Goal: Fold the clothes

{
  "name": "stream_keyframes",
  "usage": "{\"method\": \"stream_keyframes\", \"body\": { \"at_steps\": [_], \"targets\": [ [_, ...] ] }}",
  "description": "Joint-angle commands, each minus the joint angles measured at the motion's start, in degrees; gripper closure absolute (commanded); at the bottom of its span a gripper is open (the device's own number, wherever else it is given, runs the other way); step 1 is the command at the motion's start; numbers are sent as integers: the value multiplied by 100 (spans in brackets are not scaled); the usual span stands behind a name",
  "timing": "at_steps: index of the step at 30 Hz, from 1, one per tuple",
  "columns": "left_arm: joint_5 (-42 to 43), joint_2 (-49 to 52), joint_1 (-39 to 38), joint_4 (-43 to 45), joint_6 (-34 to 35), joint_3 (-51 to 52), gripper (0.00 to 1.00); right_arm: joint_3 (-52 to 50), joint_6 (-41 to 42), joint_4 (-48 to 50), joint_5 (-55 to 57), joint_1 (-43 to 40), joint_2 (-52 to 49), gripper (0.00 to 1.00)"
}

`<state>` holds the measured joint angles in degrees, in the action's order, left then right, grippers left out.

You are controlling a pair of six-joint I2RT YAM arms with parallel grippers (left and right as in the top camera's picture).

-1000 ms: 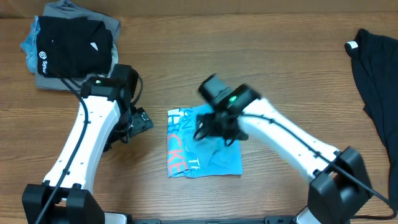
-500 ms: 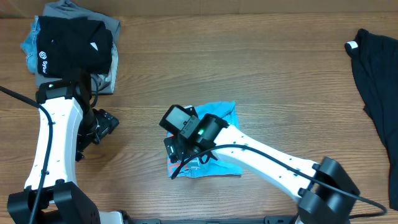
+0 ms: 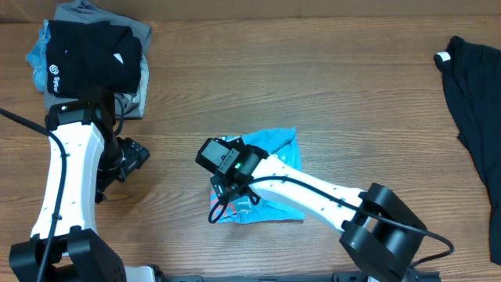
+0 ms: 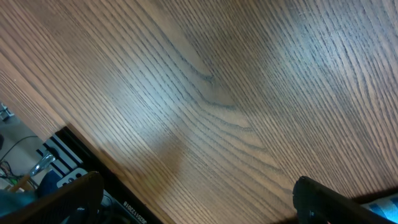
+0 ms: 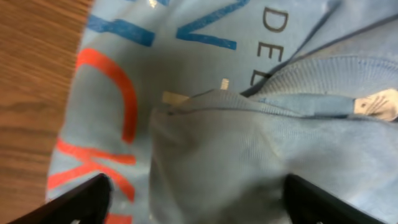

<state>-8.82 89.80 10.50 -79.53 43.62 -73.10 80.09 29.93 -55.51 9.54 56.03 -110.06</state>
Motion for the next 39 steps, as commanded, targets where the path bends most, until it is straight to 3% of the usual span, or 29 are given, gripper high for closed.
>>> {"method": "stream_keyframes", "body": {
  "at_steps": [1, 9, 13, 19, 28, 39],
  "targets": [
    [-61, 9, 17, -24, 114, 37, 0, 118, 55, -4, 232, 15, -208, 31],
    [-59, 9, 17, -17, 116, 37, 0, 146, 636, -428, 874, 9, -186, 64],
    [-59, 9, 17, -13, 120, 37, 0, 323, 929, -844, 890, 9, -160, 68],
    [-59, 9, 17, -17, 118, 37, 0, 560, 1484, -1460, 909, -17, -20, 90],
    [-59, 9, 17, -13, 118, 37, 0, 546, 3042, -2916, 1410, -28, -20, 96],
    [-59, 9, 17, -20, 114, 37, 0, -37, 3145, -2686, 1224, -79, -20, 89]
  ]
}}
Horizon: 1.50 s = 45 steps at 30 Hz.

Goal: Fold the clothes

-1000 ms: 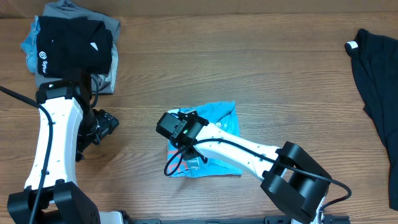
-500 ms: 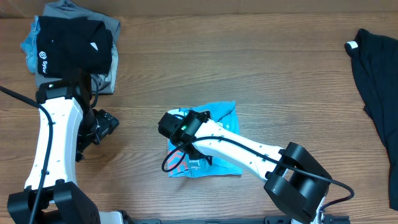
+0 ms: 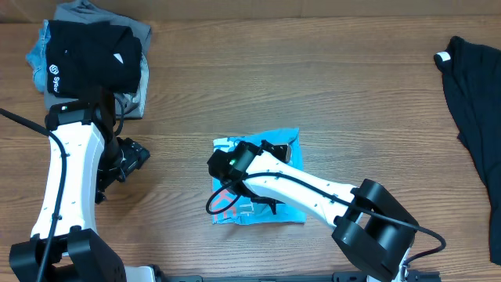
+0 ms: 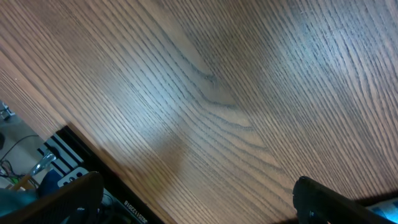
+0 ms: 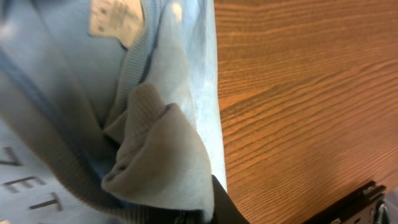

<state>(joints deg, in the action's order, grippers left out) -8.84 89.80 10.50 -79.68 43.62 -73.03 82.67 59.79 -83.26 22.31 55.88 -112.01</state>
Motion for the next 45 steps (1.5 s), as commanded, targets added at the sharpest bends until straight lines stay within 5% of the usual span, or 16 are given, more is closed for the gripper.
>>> {"method": "stream_keyframes", "body": {
  "at_steps": [1, 8, 16, 21, 27, 32, 38, 45],
  "targets": [
    [-57, 9, 17, -4, 114, 31, 0, -358, 162, 114, -79, -87, 175, 89],
    [-57, 9, 17, -4, 114, 31, 0, -684, 179, 157, -140, -319, 175, 89],
    [-55, 9, 17, -4, 87, 31, 0, -957, 216, 76, -227, -352, 175, 42],
    [-55, 9, 17, -4, 9, 31, 0, -973, 745, -328, 98, -361, 302, 40],
    [-33, 9, 17, 2, 11, 31, 0, -839, 702, -457, 168, -782, 1019, 16],
    [92, 9, 17, 57, 11, 31, 0, -833, -857, 459, -238, -1261, 1674, 9],
    [140, 9, 17, 50, 9, 31, 0, -951, -3567, 2107, -2074, -1585, 1655, 15],
    [140, 9, 17, 39, -37, 31, 0, -1029, -3877, 2391, -1985, -1792, 1349, 34]
  ]
}}
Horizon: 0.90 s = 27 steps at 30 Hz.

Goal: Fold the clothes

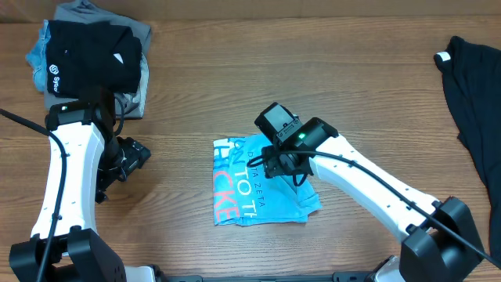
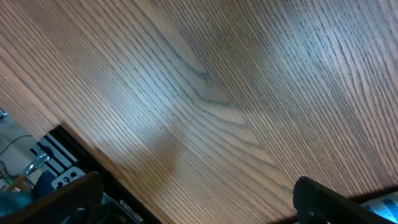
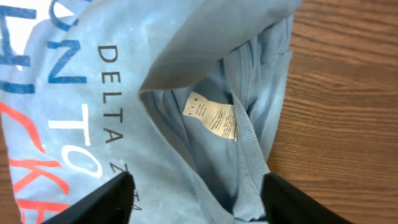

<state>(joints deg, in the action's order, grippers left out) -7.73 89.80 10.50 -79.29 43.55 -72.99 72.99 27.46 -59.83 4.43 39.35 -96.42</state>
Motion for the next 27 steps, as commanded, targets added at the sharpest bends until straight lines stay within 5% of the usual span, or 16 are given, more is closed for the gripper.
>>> {"method": "stream_keyframes", "body": {
  "at_steps": [1, 12, 27],
  "targets": [
    [28, 9, 17, 2, -31, 26, 0, -63, -719, 46, -195, -184, -275, 34],
    [28, 9, 17, 7, -28, 26, 0, -63, -1128, 179, -378, -800, -723, 46],
    [28, 9, 17, 4, -31, 26, 0, -70, -1303, 345, -713, -890, -885, 48]
  ]
}}
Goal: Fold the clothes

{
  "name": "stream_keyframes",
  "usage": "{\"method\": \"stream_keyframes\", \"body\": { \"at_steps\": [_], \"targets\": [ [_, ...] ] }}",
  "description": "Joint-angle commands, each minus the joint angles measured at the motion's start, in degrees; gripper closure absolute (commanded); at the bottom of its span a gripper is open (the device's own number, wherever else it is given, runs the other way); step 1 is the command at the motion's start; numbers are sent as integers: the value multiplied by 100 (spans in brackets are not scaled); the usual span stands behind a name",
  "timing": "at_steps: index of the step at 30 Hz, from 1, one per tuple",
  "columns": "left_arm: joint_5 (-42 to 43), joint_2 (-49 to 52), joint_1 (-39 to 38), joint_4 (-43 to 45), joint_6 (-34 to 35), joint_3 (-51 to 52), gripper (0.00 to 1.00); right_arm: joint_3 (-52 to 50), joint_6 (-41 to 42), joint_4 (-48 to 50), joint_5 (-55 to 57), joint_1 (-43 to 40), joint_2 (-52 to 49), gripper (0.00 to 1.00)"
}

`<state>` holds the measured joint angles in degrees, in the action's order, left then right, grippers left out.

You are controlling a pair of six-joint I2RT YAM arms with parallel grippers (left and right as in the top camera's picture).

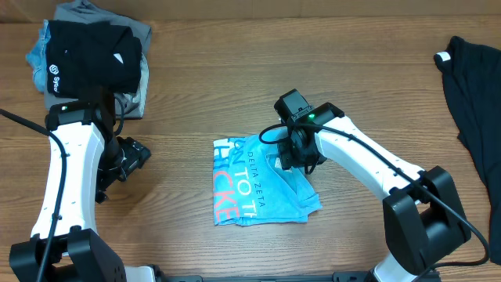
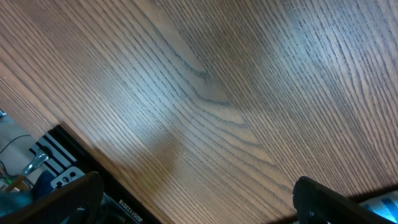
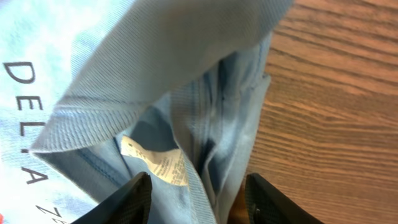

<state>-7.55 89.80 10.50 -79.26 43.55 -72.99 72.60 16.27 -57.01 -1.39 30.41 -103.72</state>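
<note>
A light blue T-shirt (image 1: pixel 254 192) with "DELTA ZETA" and red letters lies part folded at the table's middle. My right gripper (image 1: pixel 297 159) is low over its upper right corner. In the right wrist view the right gripper (image 3: pixel 199 205) is open, its fingers (image 3: pixel 134 198) either side of the collar folds, close to the white label (image 3: pixel 155 163). My left gripper (image 1: pixel 129 160) hangs off to the left, well away from the shirt. In its own view the left gripper (image 2: pixel 193 211) is open over bare wood.
A pile of folded clothes (image 1: pixel 90 55), black on top, sits at the back left. A black garment (image 1: pixel 473 102) lies spread at the right edge. The table's front edge with cables (image 2: pixel 37 162) shows in the left wrist view.
My right gripper has moved a little to the right and closer to the shirt's collar corner, still open. The shirt and the left arm have not changed.
My right gripper was open over the left part of the bunched shirt. Then it was shut on a fold of blue cloth. Later the shirt lay with its print uncovered and the gripper open above the collar, where it now sits lower.
</note>
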Motion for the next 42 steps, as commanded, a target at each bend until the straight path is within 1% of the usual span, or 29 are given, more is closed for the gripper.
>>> {"method": "stream_keyframes", "body": {
  "at_steps": [1, 6, 8, 9, 12, 15, 17, 23, 30, 32, 33, 34, 36, 37, 39, 41, 42],
  "targets": [
    [11, 9, 17, 0, -31, 26, 0, -33, -225, 87, -136, 4, -192, 48],
    [11, 9, 17, 2, -31, 26, 0, -35, -280, 227, -133, 4, -369, 54],
    [11, 9, 17, 7, -28, 26, 0, -35, -258, 254, -131, 4, -369, 55],
    [11, 9, 17, 4, -28, 26, 0, -35, -258, 258, -131, 4, -369, 59],
    [11, 9, 17, 2, -31, 26, 0, -35, -262, 260, -105, -57, -372, 79],
    [11, 9, 17, 2, -31, 26, 0, -35, -256, 258, 22, -103, -372, 91],
    [11, 9, 17, 2, -31, 26, 0, -35, -256, 258, 44, -160, -372, 96],
    [11, 9, 17, 0, -33, 26, 0, -35, -254, 229, 367, -466, -372, 96],
    [11, 9, 17, -2, -33, 26, 0, -35, 258, 105, 695, -857, -372, 96],
    [11, 9, 17, 0, -33, 26, 0, -35, 501, 74, 935, -925, -372, 93],
    [11, 9, 17, 0, -33, 26, 0, -35, 625, 44, 1060, -957, -372, 89],
    [11, 9, 17, -2, -33, 26, 0, -35, 745, 11, 1176, -988, -372, 82],
    [11, 9, 17, -2, -33, 26, 0, -35, 997, -52, 1416, -1084, -372, 75],
    [11, 9, 17, -2, -33, 26, 0, -35, 1091, -76, 1519, -1137, -372, 66],
    [11, 9, 17, 0, -33, 26, 0, -35, 1355, -140, 1768, -1263, -372, 53],
    [11, 9, 17, -2, -33, 26, 0, -33, 1650, -210, 1875, -1425, -372, 37],
    [11, 9, 17, -2, -33, 26, 0, -31, 1740, -232, 1864, -1495, -372, 37]
  ]
}}
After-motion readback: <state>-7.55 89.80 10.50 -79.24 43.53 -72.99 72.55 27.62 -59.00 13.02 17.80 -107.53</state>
